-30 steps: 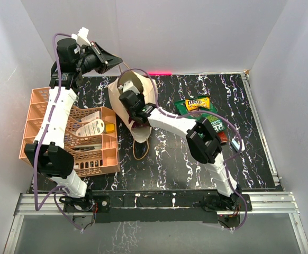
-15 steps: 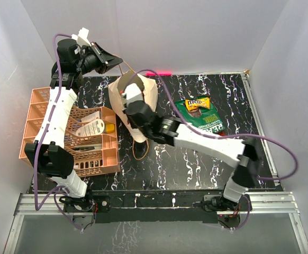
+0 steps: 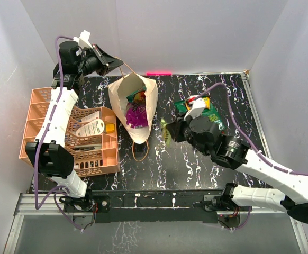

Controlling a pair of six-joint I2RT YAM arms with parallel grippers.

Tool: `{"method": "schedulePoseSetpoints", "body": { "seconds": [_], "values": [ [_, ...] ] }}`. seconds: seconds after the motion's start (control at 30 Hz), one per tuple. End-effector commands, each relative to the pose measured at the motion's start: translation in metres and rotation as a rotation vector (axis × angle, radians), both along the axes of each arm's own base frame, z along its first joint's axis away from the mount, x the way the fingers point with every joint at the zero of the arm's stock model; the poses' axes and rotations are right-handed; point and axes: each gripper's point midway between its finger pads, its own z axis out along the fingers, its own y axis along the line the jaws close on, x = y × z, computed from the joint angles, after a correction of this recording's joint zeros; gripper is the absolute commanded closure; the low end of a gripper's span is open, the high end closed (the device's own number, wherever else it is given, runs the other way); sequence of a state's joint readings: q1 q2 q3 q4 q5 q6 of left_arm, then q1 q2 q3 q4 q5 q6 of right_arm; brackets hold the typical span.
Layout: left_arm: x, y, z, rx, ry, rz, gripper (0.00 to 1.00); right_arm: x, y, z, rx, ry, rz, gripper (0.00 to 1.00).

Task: Take the snacks out of the paper bag
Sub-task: Take out the snack from the paper bag, then place the snack at the center of the board.

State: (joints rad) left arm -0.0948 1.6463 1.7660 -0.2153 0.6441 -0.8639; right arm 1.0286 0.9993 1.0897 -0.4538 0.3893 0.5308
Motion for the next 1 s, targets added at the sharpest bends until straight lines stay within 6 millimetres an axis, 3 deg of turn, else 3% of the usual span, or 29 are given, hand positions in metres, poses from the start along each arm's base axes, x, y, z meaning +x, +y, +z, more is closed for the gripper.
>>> {"method": "schedulePoseSetpoints", "body": {
  "seconds": [0.0, 0.07, 0.17, 0.27, 0.5, 0.6, 0.77, 0.97],
  "values": [
    [-0.002, 0.002, 0.016, -0.001, -0.058, 0.001, 1.0, 0.043, -0.06, -0.006, -0.018, 0.007, -0.283, 0.93],
    [-0.003, 0.002, 0.018, 0.003, -0.062, 0.001, 1.0, 0.067, -0.089, -0.024, -0.041, 0.064, -0.352, 0.93],
    [-0.003, 0.002, 0.02, 0.004, -0.063, 0.001, 1.0, 0.094, -0.114, -0.037, 0.007, 0.111, -0.321, 0.93],
    [-0.004, 0.002, 0.018, 0.006, -0.06, 0.0, 1.0, 0.117, -0.129, -0.034, 0.114, 0.108, -0.284, 0.93],
    [-0.007, 0.002, 0.023, 0.005, -0.067, -0.006, 1.0, 0.166, -0.179, -0.062, 0.413, 0.213, -0.306, 0.93],
    [-0.008, 0.002, 0.024, 0.004, -0.067, -0.009, 1.0, 0.178, -0.203, -0.082, 0.511, 0.245, -0.34, 0.93],
    [-0.009, 0.001, 0.026, -0.001, -0.07, -0.014, 1.0, 0.182, -0.221, -0.121, 0.594, 0.329, -0.354, 0.93],
    [-0.009, 0.0, 0.023, -0.007, -0.064, -0.017, 1.0, 0.166, -0.248, -0.178, 0.546, 0.387, -0.452, 0.92]
  ]
}}
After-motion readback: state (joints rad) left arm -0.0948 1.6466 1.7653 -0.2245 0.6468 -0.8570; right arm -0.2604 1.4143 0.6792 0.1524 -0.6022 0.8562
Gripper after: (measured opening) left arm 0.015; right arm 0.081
